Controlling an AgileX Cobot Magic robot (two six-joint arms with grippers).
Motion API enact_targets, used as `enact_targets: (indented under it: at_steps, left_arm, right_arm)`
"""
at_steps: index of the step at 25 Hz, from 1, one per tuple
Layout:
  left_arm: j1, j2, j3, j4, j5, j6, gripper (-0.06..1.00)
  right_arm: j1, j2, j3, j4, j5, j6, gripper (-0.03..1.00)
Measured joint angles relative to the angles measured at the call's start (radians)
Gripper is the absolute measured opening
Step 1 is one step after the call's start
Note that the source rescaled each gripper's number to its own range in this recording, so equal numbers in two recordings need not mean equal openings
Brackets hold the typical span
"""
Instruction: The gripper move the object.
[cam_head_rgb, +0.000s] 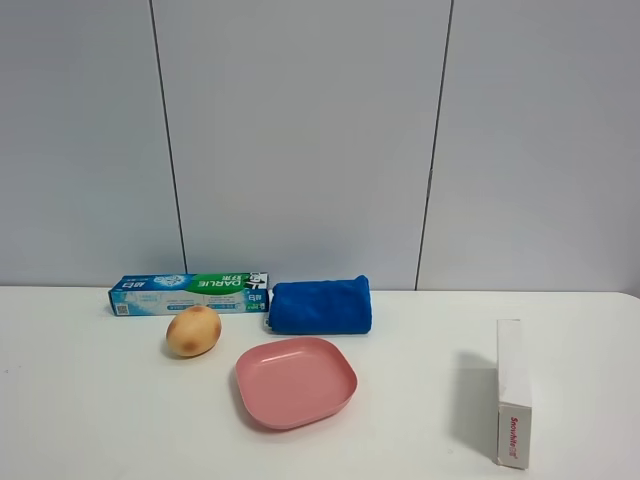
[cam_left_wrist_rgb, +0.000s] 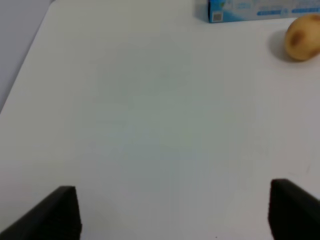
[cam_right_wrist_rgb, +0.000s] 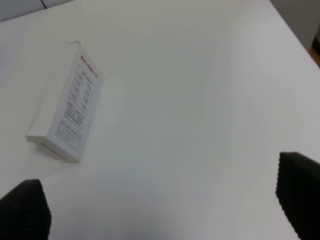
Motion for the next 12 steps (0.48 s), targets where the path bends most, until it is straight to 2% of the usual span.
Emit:
enact_targets:
  at_steps: [7, 12]
  left_arm:
    - [0.0, 0.0, 0.0, 0.0, 0.0, 0.0, 1.0]
    - [0.0, 0.0, 0.0, 0.0, 0.0, 0.0, 1.0]
  right_arm:
    - [-0.003, -0.019, 0.01, 0.004, -0.026, 0.002, 0.86]
    - [-0.003, -0.019, 0.01, 0.004, -0.026, 0.008, 0.85]
